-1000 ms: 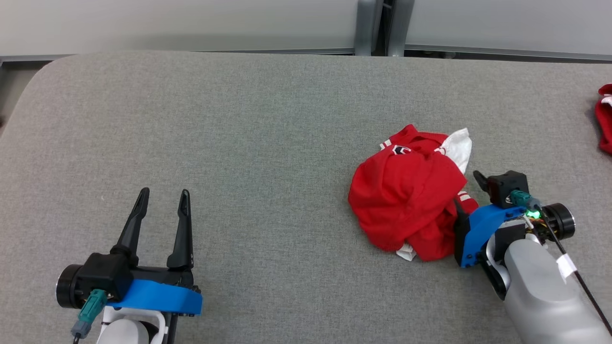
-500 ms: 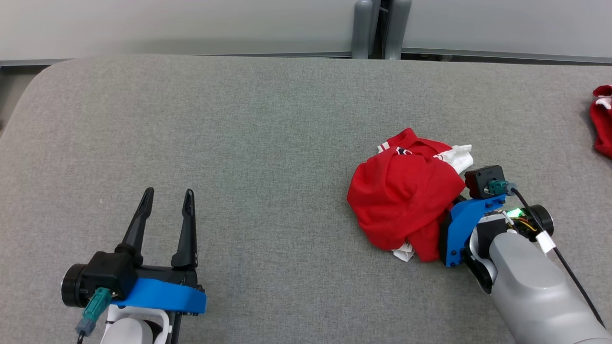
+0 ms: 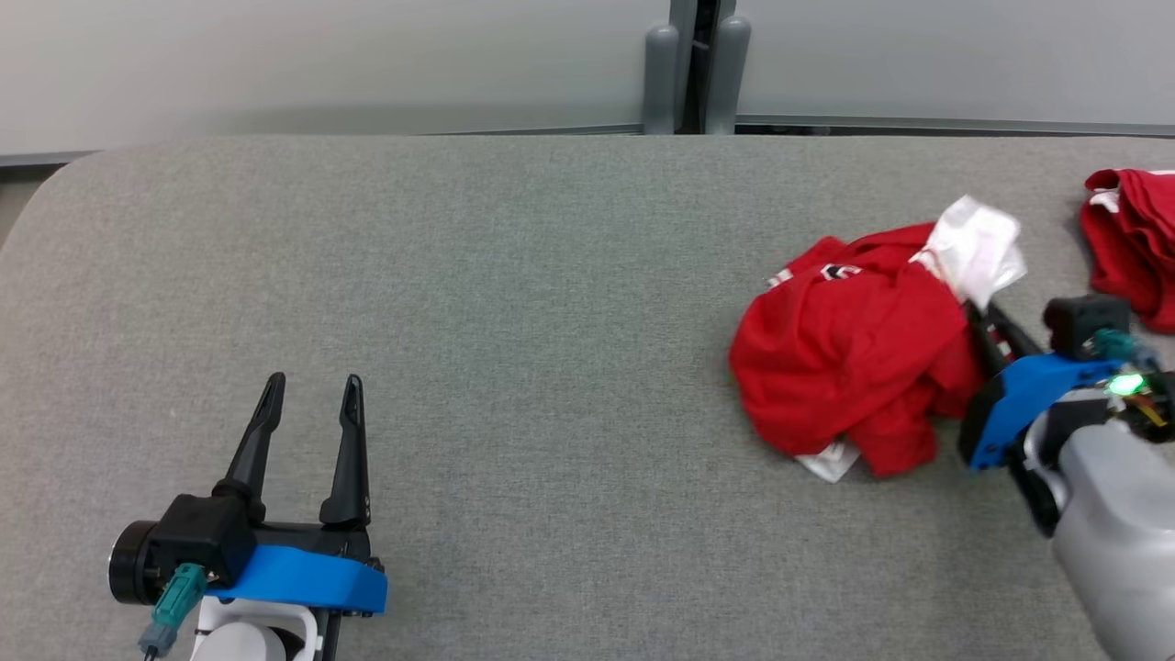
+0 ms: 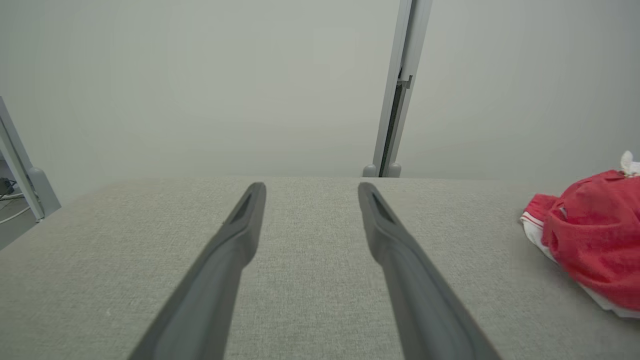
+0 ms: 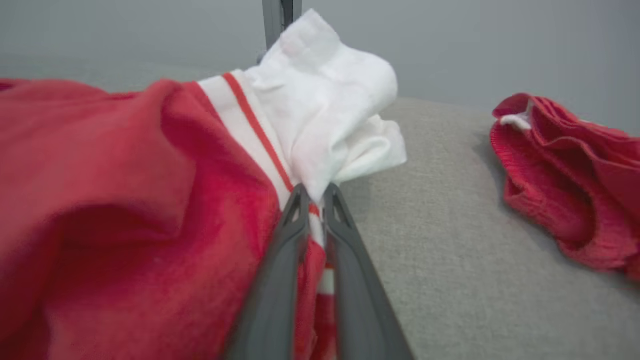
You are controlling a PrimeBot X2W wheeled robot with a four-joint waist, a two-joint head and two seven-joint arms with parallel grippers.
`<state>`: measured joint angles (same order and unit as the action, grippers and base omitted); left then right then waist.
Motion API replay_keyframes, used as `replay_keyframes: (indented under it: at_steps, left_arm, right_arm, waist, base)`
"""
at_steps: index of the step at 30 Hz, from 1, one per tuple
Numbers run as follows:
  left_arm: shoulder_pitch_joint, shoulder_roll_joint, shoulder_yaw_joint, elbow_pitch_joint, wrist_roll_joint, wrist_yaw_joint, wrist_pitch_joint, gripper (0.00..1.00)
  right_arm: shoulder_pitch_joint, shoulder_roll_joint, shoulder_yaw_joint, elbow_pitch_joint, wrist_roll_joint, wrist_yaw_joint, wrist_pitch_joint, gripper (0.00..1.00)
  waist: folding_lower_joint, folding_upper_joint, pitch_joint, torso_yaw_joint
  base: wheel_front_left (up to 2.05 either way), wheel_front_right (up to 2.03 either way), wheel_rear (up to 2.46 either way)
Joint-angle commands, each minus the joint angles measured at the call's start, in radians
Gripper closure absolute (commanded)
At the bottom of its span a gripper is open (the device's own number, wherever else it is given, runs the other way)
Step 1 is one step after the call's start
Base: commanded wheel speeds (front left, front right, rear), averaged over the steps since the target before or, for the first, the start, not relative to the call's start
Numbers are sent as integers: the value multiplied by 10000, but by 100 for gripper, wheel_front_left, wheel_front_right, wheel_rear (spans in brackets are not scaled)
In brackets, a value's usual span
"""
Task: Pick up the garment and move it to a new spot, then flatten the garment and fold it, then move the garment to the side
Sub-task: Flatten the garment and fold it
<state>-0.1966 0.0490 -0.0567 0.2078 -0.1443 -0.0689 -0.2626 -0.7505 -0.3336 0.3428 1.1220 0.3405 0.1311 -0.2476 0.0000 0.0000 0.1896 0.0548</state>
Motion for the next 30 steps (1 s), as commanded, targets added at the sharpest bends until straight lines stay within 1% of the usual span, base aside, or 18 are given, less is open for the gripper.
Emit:
replay_keyframes:
  at_steps: [1, 4, 8, 11, 14, 18, 22, 28, 30]
  left_arm:
    - [127, 35, 52, -35, 37, -9, -29, 0]
    - [128, 35, 60, -61, 36, -28, -29, 0]
    - [160, 35, 80, -89, 46, -24, -29, 0]
    - [194, 35, 77, -90, 40, -18, -29, 0]
    - [211, 35, 61, -63, 21, -37, -29, 0]
    - [209, 35, 20, -42, -33, -53, -29, 0]
    - [274, 35, -5, -55, -52, -22, -29, 0]
    - [262, 33, -17, -62, -101, 7, -29, 0]
    - [220, 33, -14, -60, -109, 1, -29, 0]
  right_arm:
    - [-203, -229, -154, -81, -96, -7, -100, 100]
    - [-380, -566, -663, -410, -390, -7, -169, 100]
    - [-265, -699, -1462, -1614, -991, -7, -186, 100]
    - [128, -386, -1825, -2623, -1550, -6, -183, 100]
    - [472, 44, -1888, -3558, -2003, -7, -185, 100]
    - [962, 666, -1366, -4454, -2384, -7, -186, 100]
    - [1456, 1247, -478, -4992, -2410, -7, -187, 100]
    - [2128, 2095, 1094, -5276, -2169, -6, -188, 100]
    - [2249, 2284, 1571, -5343, -2089, -6, -188, 100]
  waist:
    - [0, 0, -82, -102]
    - [0, 0, -125, -214]
    - [0, 0, -173, -340]
    - [0, 0, -224, -391]
    - [0, 0, -283, -389]
    - [0, 0, -342, -301]
    - [0, 0, -350, -146]
    - [0, 0, -248, 91]
    - [0, 0, -212, 153]
  base:
    - [0, 0, 0]
    - [0, 0, 0]
    - [0, 0, 0]
    - [0, 0, 0]
    - [0, 0, 0]
    - [0, 0, 0]
    - [0, 0, 0]
    - [0, 0, 0]
    - [0, 0, 0]
